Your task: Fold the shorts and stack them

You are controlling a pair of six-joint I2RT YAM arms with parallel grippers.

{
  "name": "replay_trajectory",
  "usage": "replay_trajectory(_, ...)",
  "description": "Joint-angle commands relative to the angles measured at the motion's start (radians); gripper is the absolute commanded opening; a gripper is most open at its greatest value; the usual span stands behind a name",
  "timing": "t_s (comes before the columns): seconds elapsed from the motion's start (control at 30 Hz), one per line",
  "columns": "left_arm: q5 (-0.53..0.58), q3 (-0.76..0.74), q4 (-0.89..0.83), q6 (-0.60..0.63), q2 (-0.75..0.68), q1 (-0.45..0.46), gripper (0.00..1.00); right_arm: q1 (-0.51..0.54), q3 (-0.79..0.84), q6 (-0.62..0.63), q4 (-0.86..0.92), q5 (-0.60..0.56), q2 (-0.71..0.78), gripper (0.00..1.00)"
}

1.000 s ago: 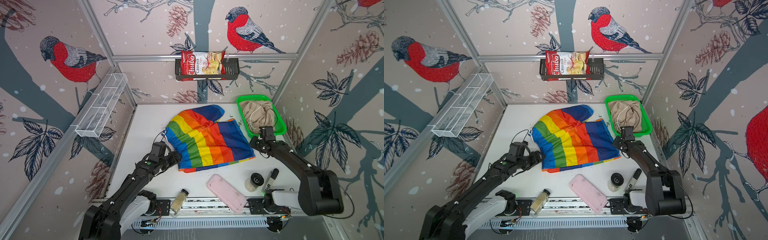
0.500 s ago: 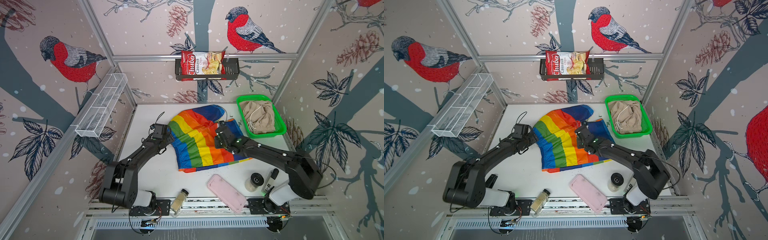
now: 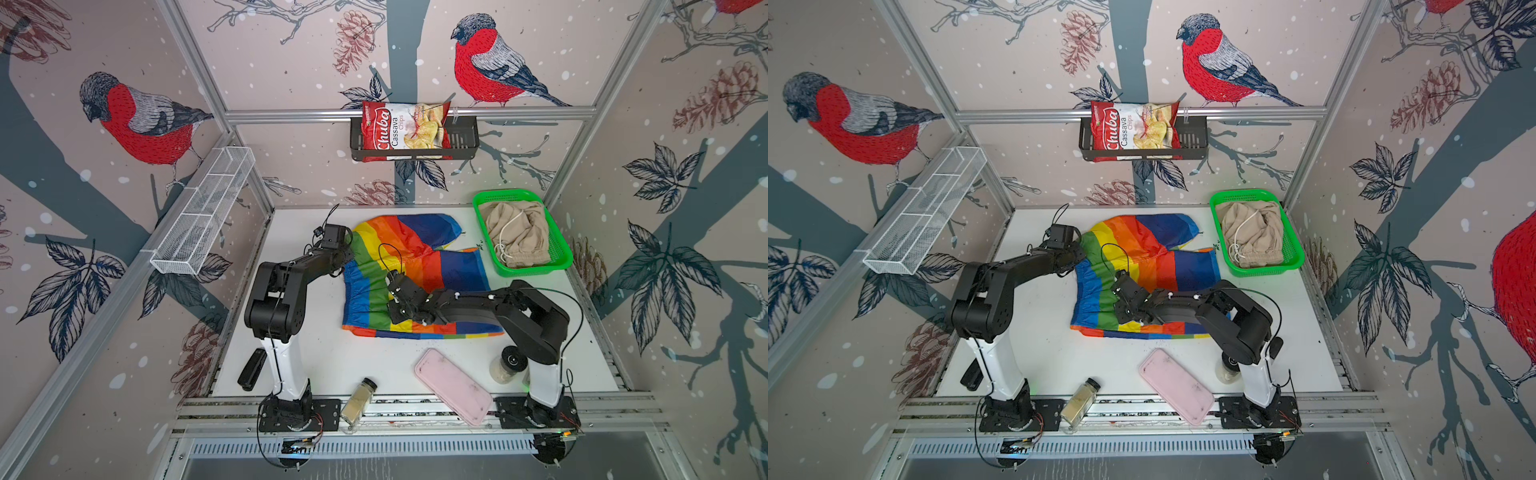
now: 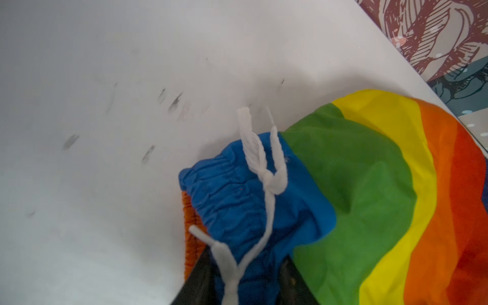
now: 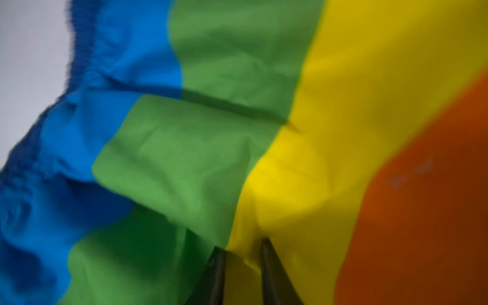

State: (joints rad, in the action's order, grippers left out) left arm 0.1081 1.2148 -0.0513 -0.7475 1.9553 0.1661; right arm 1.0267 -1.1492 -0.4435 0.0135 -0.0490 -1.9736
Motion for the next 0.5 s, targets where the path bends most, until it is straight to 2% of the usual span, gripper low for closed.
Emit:
replay_trajectory(0.0,0.011,0.072,0.006,0.031,0.065,-0.029,0.32,0.027,-0.042,0.008,-0.011,0.135,-0.059,0.25)
replay_trajectory(0.1,-0.018,0.148,-0.023,0.036,0.129,-0.073,0.26,0.032,-0.084,0.027,-0.036,0.198,-0.088,0.24)
replay_trajectory(0.17,-0.03,0.181,-0.036,0.044,0.143,-0.096,0.17,0.01,-0.101,0.052,-0.037,0.205,-0.062,0.24)
replay_trajectory(0.27,-0.021,0.215,-0.055,0.061,0.129,-0.111,0.16,-0.072,-0.124,0.092,0.003,0.21,0.02,0.25)
replay_trajectory(0.3,-0.023,0.225,-0.062,0.068,0.122,-0.115,0.18,-0.109,-0.128,0.099,0.017,0.212,0.053,0.27)
replay_trajectory(0.33,-0.022,0.241,-0.079,0.072,0.111,-0.117,0.25,-0.158,-0.134,0.101,0.035,0.209,0.094,0.3)
replay_trajectory(0.4,-0.024,0.262,-0.104,0.085,0.088,-0.117,0.44,-0.271,-0.146,0.096,0.062,0.197,0.153,0.37)
replay_trajectory(0.47,-0.045,0.272,-0.117,0.095,0.051,-0.117,0.55,-0.391,-0.173,0.082,0.081,0.168,0.174,0.5)
